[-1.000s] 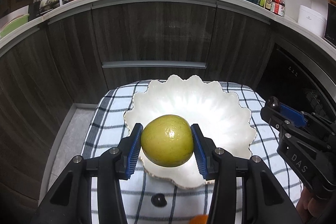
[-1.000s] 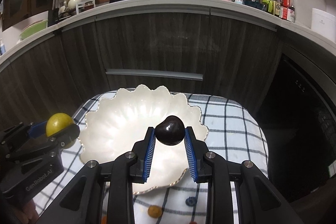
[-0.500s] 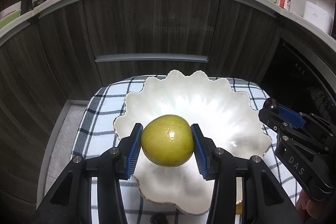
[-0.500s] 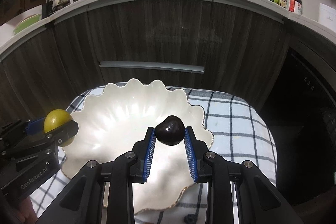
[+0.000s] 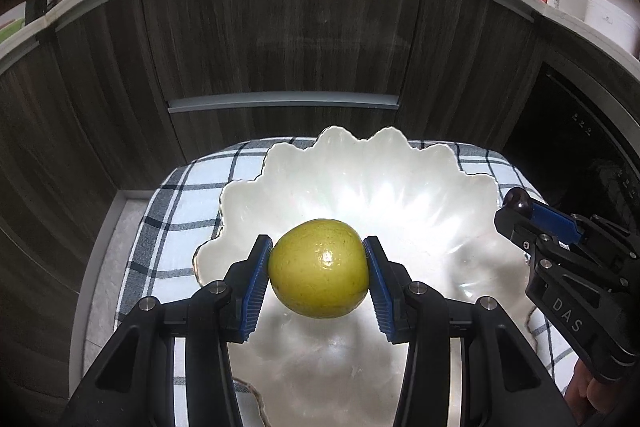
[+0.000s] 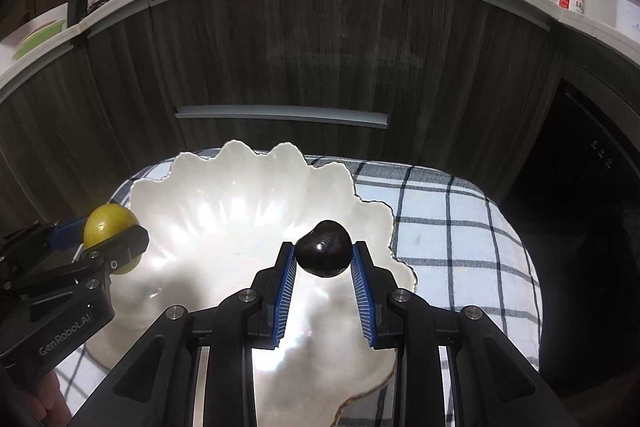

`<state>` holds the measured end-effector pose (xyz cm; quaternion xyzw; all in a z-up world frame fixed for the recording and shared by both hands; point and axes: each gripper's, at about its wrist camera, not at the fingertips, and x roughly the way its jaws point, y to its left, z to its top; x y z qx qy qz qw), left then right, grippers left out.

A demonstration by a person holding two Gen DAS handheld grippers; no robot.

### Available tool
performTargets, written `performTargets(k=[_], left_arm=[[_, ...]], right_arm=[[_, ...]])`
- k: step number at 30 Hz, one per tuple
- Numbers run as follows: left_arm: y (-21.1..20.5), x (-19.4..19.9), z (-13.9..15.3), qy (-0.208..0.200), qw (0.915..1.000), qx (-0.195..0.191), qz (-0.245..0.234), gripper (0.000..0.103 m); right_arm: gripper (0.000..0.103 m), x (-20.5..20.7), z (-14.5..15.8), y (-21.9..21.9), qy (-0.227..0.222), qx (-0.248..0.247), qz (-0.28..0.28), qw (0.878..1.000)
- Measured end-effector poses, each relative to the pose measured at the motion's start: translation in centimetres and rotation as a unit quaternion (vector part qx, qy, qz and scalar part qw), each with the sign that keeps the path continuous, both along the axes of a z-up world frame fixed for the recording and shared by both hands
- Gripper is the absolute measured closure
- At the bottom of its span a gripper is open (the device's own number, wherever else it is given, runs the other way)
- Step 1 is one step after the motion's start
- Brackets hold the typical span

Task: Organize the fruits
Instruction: 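Carry the yellow-green fruit and dark cherry over the white bowl with both tools, then open both tools to drop the fruit and cherry into the bowl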

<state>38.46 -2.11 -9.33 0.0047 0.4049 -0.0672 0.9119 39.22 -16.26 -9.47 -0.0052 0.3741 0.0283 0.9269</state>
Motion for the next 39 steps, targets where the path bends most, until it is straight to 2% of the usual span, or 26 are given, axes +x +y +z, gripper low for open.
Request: performTargets(k=[16, 23, 24, 26, 28, 29, 31, 35, 39], left_arm=[[-0.1, 0.9, -1.8, 0.028, 0.9996, 0.001, -0.008, 0.057], [-0.8, 0.5, -1.9, 0.028, 0.9991, 0.027, -0.014, 0.056], [-0.7, 0.4, -1.8, 0.025, 0.9992, 0.028, -0.014, 0.054], [-0.7, 0.3, -1.4, 0.018, 0.9994, 0.028, -0.012, 0.035], [-0.6, 0.0, -1.0, 0.007, 0.9995, 0.028, -0.01, 0.031], [-0.6, 0.0, -0.9, 0.003, 0.9995, 0.031, -0.008, 0.031], [-0.6, 0.0, -0.6, -0.001, 0.9994, 0.035, -0.006, 0.029], [0.0, -0.3, -0.2, -0.008, 0.9996, 0.026, 0.007, 0.015], [0.0, -0.8, 0.3, -0.013, 0.9995, 0.026, 0.012, 0.008]], right_arm=[[0.073, 1.6, -2.2, 0.3, 0.037, 0.003, 0.015, 0.999], [0.072, 1.5, -2.2, 0.2, 0.04, 0.0, 0.015, 0.999], [0.07, 1.5, -2.2, 0.2, 0.04, -0.005, 0.013, 0.999], [0.06, 1.4, -2.1, 0.1, 0.038, -0.009, 0.01, 0.999], [0.045, 1.1, -1.9, -0.1, 0.033, -0.007, 0.007, 0.999], [0.042, 1.0, -1.8, -0.2, 0.029, -0.005, 0.006, 1.0], [0.029, 0.8, -1.4, -0.2, 0.02, -0.011, 0.002, 1.0], [0.024, 0.4, -0.9, -0.4, 0.012, -0.019, -0.003, 1.0], [0.023, 0.2, -0.6, -0.7, 0.014, -0.017, -0.01, 1.0]])
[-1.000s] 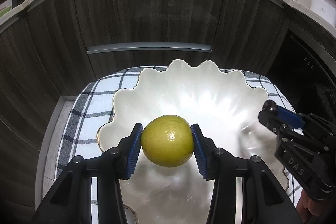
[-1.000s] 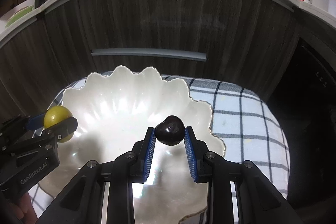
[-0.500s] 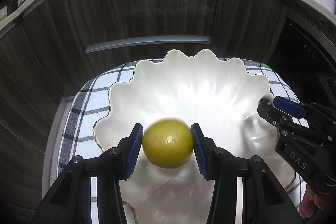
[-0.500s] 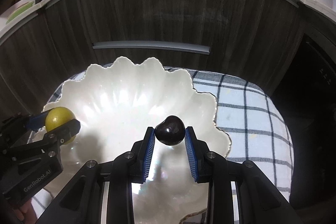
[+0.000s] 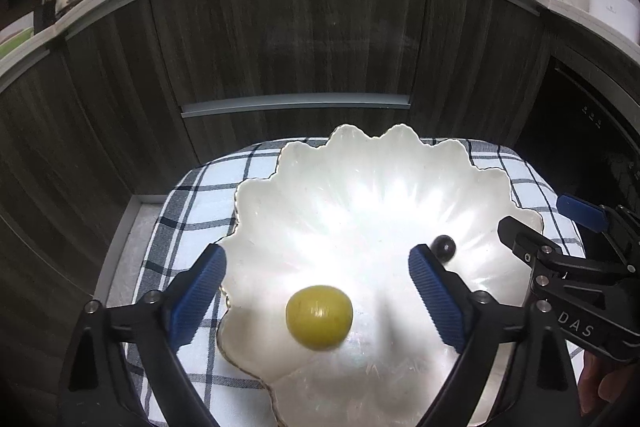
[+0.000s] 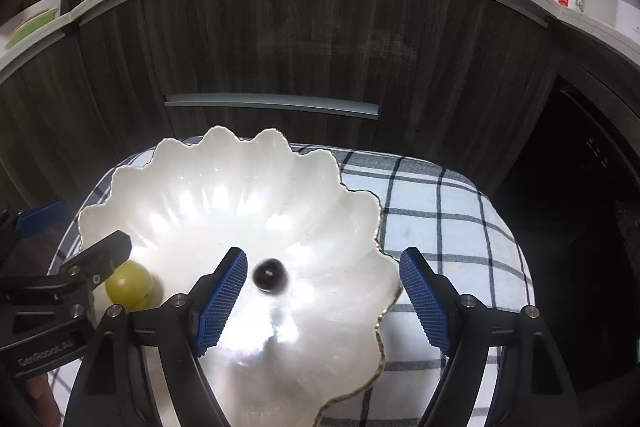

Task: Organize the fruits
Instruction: 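Open both tools to drop the fruit and cherry into the bowl, then withdraw both tools from the bowl back toward the remaining fruits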

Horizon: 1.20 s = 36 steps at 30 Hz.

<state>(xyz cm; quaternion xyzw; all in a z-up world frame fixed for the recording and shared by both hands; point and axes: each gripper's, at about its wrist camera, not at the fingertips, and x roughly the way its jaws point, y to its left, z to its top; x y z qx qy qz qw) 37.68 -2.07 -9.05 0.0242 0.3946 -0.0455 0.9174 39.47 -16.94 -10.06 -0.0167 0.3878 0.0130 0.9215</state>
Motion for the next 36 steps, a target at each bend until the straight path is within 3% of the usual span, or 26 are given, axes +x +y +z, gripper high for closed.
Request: performTargets(k=[36], left_arm=[[-0.8, -7.0, 4.6, -0.037, 0.9992, 0.007, 0.01, 0.006]], right_arm=[[0.02, -6.8, 4.2, -2.4, -0.031, 0.022, -0.027, 0.999]])
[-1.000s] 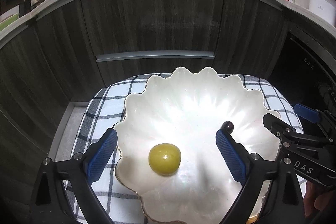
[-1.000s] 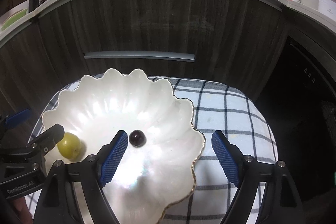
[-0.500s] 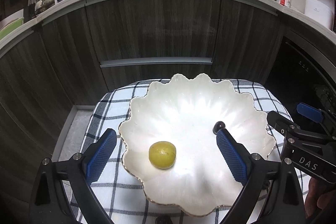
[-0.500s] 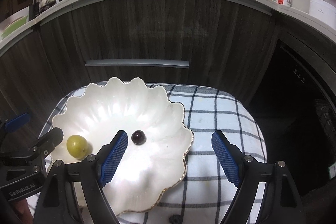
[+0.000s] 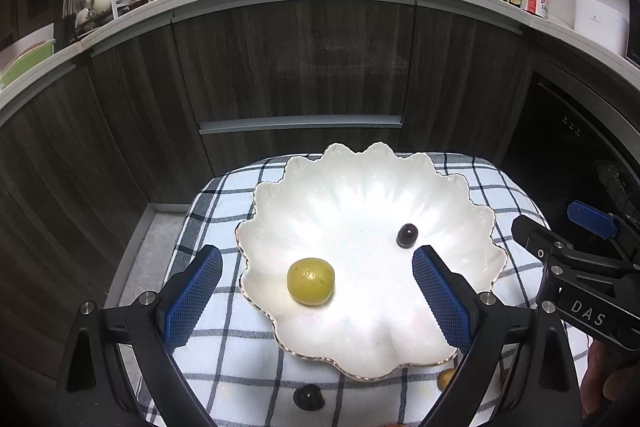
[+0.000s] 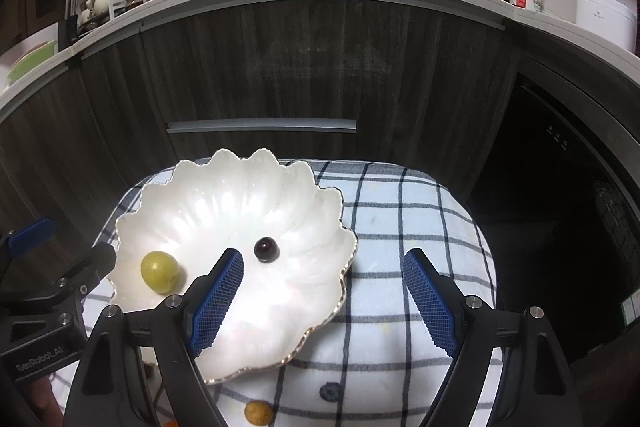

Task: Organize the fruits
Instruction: 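Withdraw both tools from the bowl back toward the remaining fruits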

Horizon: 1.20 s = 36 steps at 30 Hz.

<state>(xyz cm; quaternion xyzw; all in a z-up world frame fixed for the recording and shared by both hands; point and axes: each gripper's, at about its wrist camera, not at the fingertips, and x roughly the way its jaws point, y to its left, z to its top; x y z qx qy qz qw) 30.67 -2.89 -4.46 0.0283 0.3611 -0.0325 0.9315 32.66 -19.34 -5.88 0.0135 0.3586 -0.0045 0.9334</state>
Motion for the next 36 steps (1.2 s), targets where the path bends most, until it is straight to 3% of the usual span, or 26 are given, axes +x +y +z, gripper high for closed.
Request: performTargets(k=[22, 36], left_arm=[[-1.9, -6.1, -0.2, -0.011, 0.9998, -0.005, -0.018, 0.006], [-2.9, -10.3, -1.7, -0.008, 0.9996, -0.005, -0.026, 0.006]], right_arm=[[0.02, -6.6, 0.0, -2.2, -0.012, 0.007, -0.024, 1.0], [0.02, -11.1, -1.4, -3.2, -0.016, 0.002, -0.039, 0.999]])
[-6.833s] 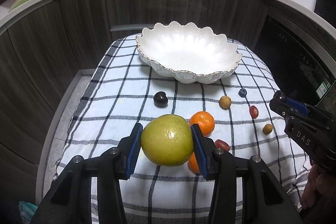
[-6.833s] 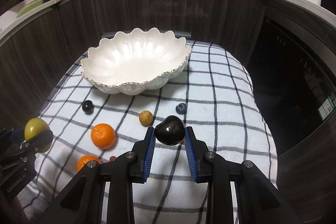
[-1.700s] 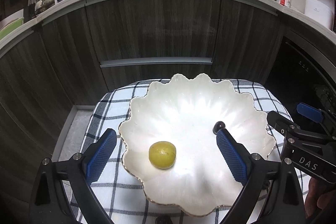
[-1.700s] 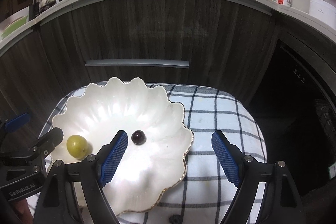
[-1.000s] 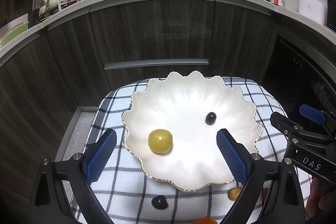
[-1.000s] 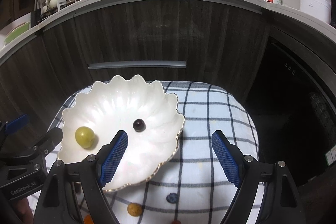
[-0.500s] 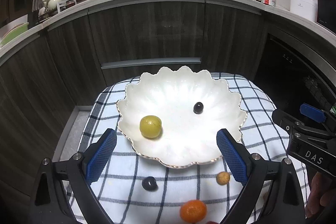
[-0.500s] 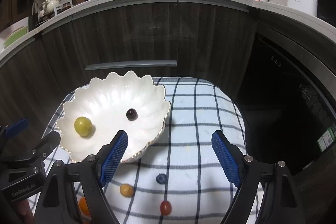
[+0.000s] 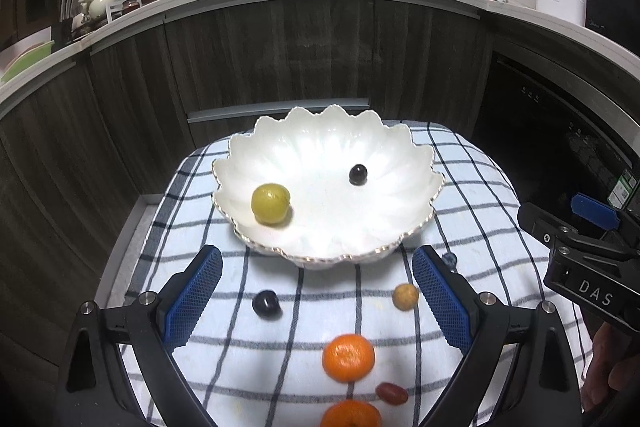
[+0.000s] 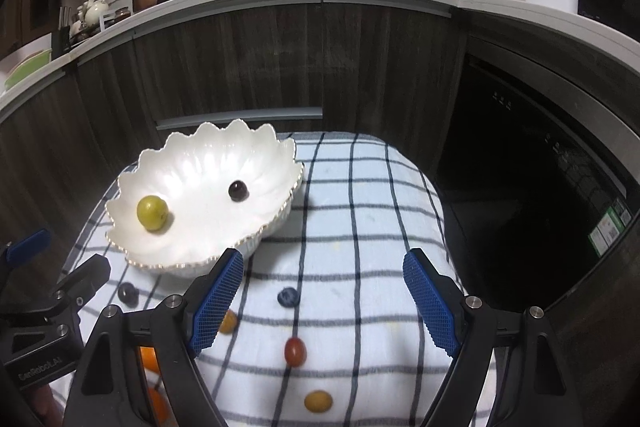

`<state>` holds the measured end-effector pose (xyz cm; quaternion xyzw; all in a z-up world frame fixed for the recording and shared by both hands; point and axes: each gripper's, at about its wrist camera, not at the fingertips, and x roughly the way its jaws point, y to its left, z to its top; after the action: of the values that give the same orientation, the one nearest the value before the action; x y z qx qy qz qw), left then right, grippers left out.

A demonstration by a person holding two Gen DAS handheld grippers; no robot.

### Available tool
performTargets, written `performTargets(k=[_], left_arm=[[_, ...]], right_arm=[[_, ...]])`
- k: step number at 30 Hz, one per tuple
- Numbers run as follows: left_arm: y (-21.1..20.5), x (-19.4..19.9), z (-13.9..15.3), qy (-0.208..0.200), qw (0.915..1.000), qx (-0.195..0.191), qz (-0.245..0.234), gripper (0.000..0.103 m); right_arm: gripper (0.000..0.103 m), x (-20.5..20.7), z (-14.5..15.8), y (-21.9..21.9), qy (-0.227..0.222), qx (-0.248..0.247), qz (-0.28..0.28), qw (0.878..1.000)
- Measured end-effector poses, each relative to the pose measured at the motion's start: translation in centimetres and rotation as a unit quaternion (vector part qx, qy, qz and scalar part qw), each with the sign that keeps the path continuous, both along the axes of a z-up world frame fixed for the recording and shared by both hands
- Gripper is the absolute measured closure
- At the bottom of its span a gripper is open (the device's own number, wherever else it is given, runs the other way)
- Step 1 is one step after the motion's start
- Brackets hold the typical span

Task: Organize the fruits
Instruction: 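Withdraw both tools from the bowl back toward the remaining fruits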

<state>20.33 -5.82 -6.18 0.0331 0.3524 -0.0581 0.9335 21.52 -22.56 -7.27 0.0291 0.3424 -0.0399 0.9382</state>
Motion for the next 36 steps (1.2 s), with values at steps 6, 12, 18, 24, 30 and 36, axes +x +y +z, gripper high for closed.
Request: performTargets(k=[6, 12, 18, 24, 30, 36], left_arm=[[0.0, -1.6, -0.8, 0.004, 1.0, -0.001, 0.0, 0.006], [-0.1, -2.7, -1.3, 0.002, 1.0, 0.001, 0.004, 0.006], [0.3, -3.8, -1.6, -0.002, 0.9999, 0.002, 0.012, 0.006], [0.5, -4.4, -1.9, -0.004, 0.9998, 0.004, 0.018, 0.006], [0.8, -5.1, -2.8, 0.001, 0.9997, 0.004, 0.024, 0.006], [0.7, -5.7, -3.3, -0.003, 0.9997, 0.004, 0.025, 0.006]], right_arm=[[0.02, -1.4, -0.6, -0.1, 0.005, -0.001, -0.001, 1.0], [0.02, -2.7, -1.2, 0.0, 0.004, -0.003, -0.002, 1.0], [0.02, -3.9, -1.5, 0.2, -0.002, -0.003, -0.008, 1.0], [0.02, -4.5, -1.9, 0.3, -0.001, 0.001, -0.008, 1.0], [0.02, -5.3, -2.5, 0.4, 0.004, 0.003, -0.011, 1.0], [0.02, -6.0, -2.9, 0.2, -0.002, -0.003, -0.021, 1.0]])
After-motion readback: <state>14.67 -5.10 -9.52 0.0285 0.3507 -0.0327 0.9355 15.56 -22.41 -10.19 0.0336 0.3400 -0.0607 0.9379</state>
